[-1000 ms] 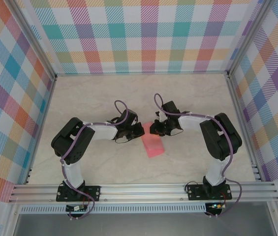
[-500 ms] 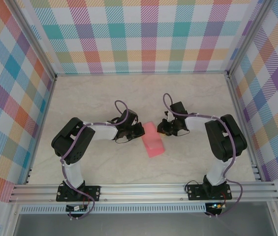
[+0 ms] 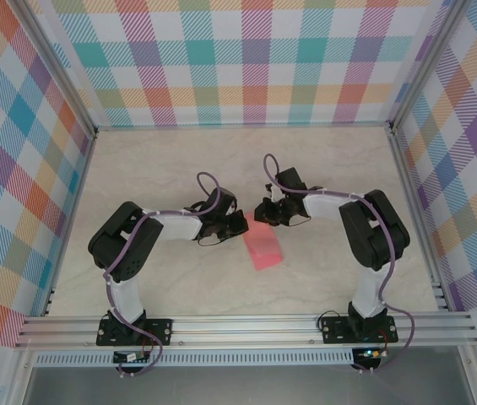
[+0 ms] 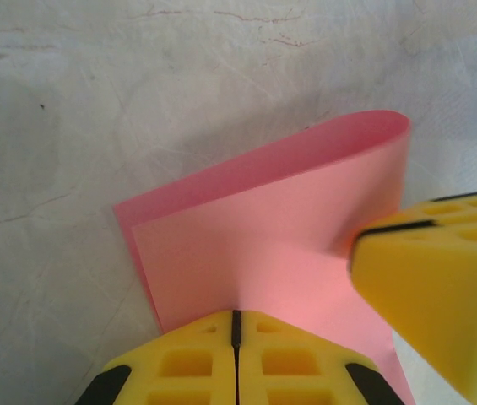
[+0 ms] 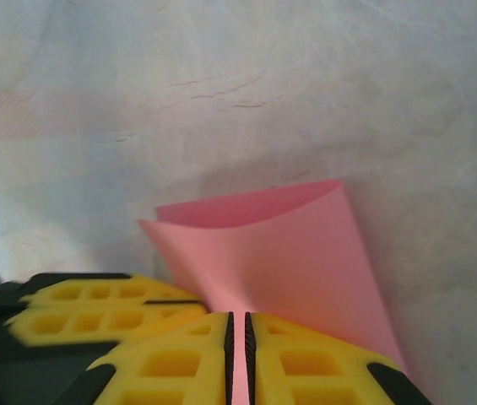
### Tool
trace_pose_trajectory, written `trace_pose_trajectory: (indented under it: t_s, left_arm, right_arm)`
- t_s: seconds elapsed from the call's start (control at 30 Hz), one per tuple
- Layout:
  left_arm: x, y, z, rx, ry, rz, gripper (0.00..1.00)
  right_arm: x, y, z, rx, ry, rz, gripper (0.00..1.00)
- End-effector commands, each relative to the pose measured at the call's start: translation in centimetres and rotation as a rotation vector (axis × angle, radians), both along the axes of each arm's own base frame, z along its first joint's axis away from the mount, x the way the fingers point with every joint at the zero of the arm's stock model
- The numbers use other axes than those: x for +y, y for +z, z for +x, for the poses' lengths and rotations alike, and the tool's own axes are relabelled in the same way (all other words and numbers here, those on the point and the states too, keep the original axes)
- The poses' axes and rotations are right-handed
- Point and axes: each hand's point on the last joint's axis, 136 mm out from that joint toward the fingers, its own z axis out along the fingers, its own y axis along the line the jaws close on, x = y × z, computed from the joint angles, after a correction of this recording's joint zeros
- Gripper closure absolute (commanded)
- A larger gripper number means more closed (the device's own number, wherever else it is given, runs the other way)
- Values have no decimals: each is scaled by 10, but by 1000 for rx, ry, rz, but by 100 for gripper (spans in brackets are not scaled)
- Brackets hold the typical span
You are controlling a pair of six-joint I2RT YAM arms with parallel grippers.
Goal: Fold a paper plane with a square sheet of paper (pick it up from the middle)
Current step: Fold the square sheet of paper in half at the center of the table.
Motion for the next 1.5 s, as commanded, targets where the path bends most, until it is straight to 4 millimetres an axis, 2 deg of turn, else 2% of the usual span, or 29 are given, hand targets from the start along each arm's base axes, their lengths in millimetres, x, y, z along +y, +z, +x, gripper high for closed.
trace_pose_trajectory:
  t_s: [0.0, 0.27, 0.37, 0.5, 0.63, 0.73, 0.87, 1.0, 1.1, 1.2, 1.33, 1.47]
  left_arm:
    - [48, -72, -50, 208, 10, 242, 94]
    - [48, -72, -53, 211, 1, 235, 95]
    - [47, -72, -54, 211, -2, 232, 95]
    - [46, -69, -51, 199, -1, 226, 95]
    - [43, -66, -49, 192, -2, 218, 95]
    - [44, -67, -49, 194, 0, 221, 95]
    - [45, -68, -50, 200, 4, 224, 95]
    - [46, -69, -50, 202, 6, 229, 95]
    - [47, -69, -52, 204, 5, 230, 96]
    - [47, -68, -52, 202, -1, 230, 96]
    - [47, -68, -52, 199, -5, 231, 96]
    - [46, -67, -51, 198, -5, 226, 96]
  right_arm:
    - [-6, -7, 9, 8, -33, -37, 86]
    - [-44, -25, 30, 31, -234, -73, 86]
    - [-51, -18, 36, 8, -283, -98, 87]
    - [-45, 12, 44, -76, -282, -56, 87]
    - [-22, 33, 38, -134, -188, -2, 86]
    - [-3, 29, 31, -107, -123, 27, 86]
    - [4, 13, 30, -55, -102, 25, 86]
    - [0, 2, 36, -43, -126, -22, 86]
    - [-16, -10, 42, -13, -205, -121, 85]
    - [-33, -14, 50, -8, -280, -186, 85]
    - [-47, -2, 59, -53, -331, -239, 85]
    - [-39, 26, 53, -109, -274, -174, 85]
